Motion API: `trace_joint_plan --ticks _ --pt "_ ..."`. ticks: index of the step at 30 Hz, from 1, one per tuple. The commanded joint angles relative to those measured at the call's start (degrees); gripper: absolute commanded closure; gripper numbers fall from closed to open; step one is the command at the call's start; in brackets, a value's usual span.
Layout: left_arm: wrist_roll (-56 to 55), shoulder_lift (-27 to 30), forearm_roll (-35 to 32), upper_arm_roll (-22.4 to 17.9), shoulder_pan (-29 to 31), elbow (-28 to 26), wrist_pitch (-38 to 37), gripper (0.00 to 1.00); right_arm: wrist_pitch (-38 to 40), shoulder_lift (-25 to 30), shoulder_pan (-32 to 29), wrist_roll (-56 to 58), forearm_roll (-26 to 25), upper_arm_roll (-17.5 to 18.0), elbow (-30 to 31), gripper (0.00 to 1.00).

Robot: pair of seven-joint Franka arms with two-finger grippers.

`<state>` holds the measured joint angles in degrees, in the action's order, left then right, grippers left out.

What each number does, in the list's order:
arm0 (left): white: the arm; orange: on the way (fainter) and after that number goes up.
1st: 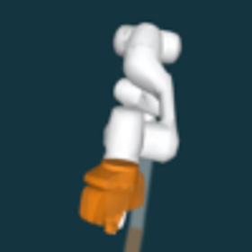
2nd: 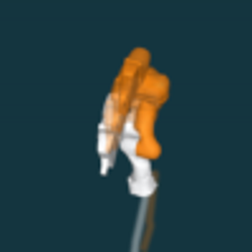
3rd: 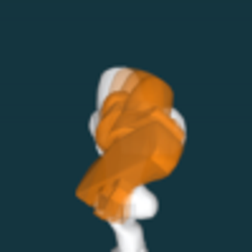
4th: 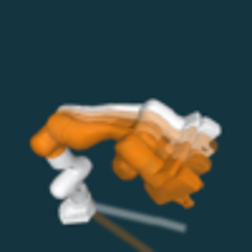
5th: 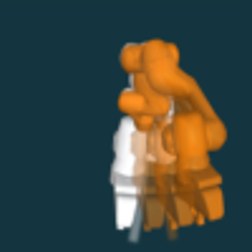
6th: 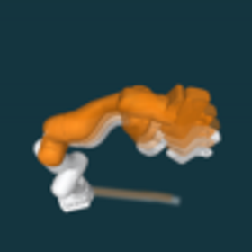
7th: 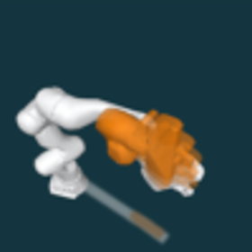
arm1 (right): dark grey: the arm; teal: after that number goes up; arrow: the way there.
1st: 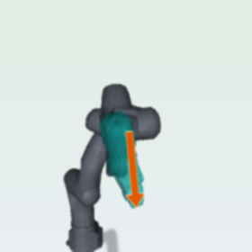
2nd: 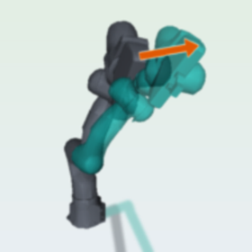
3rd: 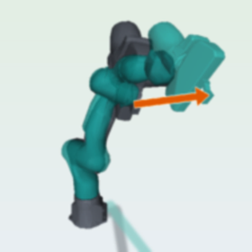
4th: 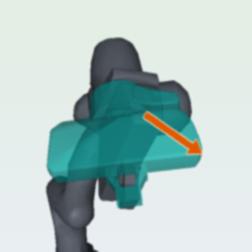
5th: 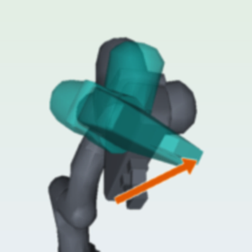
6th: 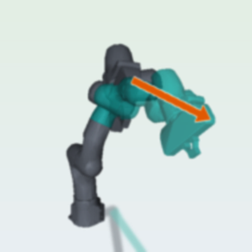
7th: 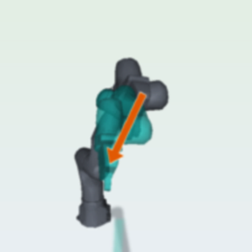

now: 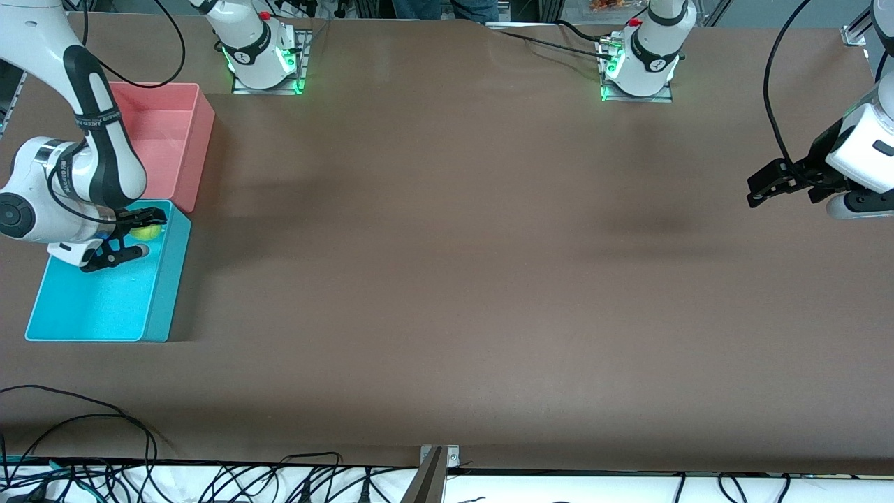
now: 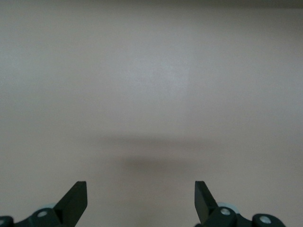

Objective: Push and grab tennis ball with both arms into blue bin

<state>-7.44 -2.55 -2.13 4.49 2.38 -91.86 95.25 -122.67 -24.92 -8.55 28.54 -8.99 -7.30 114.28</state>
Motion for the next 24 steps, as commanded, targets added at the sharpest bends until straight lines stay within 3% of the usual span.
trace_joint_plan --ticks 1,7,10,16,24 --pt "1.20 0.44 -1.21 0.16 0.08 -0.16 -0.33 0.00 1.11 -0.04 -0.33 0.99 -0.06 0.35 -1.26 0.00" --pt "1.20 0.44 -1.21 0.25 -0.09 -0.16 -0.33 0.00 1.73 0.58 -0.33 1.16 -0.15 0.44 -2.57 0.00" --pt "1.20 0.44 -1.21 0.25 -0.36 -0.16 -0.33 0.00 5.58 1.02 -0.33 1.78 -0.24 0.44 -5.11 0.00" --pt "1.12 0.44 -1.04 0.25 -0.36 -0.16 -0.33 0.00 20.77 1.02 0.29 1.78 -0.07 0.88 -15.21 0.00" --pt "1.20 0.26 -0.42 0.25 -0.09 -0.16 0.11 0.00 38.62 1.19 0.37 0.81 -0.15 5.45 -28.66 0.00"
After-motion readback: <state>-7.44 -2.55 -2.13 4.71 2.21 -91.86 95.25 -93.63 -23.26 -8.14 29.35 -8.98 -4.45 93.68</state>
